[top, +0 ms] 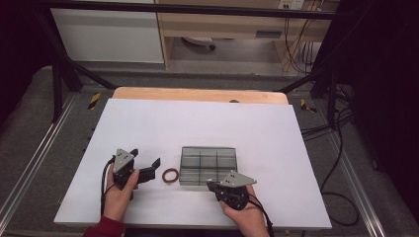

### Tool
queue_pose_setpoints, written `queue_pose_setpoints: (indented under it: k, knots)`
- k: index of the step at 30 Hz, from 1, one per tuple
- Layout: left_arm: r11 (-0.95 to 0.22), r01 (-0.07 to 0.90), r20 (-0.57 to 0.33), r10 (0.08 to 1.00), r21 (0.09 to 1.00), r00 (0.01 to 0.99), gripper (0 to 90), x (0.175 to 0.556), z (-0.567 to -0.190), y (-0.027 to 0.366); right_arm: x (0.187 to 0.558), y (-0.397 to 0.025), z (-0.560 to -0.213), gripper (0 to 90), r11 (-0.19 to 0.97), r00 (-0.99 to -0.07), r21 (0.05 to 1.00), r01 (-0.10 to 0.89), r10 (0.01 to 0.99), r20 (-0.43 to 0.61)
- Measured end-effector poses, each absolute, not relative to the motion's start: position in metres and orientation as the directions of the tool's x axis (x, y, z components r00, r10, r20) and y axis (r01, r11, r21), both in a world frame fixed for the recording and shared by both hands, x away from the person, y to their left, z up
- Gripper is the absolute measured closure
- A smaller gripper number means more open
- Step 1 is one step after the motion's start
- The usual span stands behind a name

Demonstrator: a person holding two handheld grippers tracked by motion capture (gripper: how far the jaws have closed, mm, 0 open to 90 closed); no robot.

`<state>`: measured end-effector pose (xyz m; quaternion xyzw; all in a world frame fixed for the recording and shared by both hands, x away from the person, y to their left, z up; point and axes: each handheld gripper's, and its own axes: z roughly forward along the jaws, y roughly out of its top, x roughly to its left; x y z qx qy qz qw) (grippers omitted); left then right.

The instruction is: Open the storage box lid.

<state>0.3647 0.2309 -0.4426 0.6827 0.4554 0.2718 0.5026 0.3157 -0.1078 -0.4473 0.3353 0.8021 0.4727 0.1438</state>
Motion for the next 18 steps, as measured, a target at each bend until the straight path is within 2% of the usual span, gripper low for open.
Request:
queue_pose_setpoints:
  k: [18]
  knots:
    - [-0.085,0.347,-0.084,0.891,0.934,0.446,7.6,0.3636,-0.442,0.2291,0.3174,-0.1099,-0.4398,90.0,0.308,-0.735,0.875,0.373,0.674,0.076]
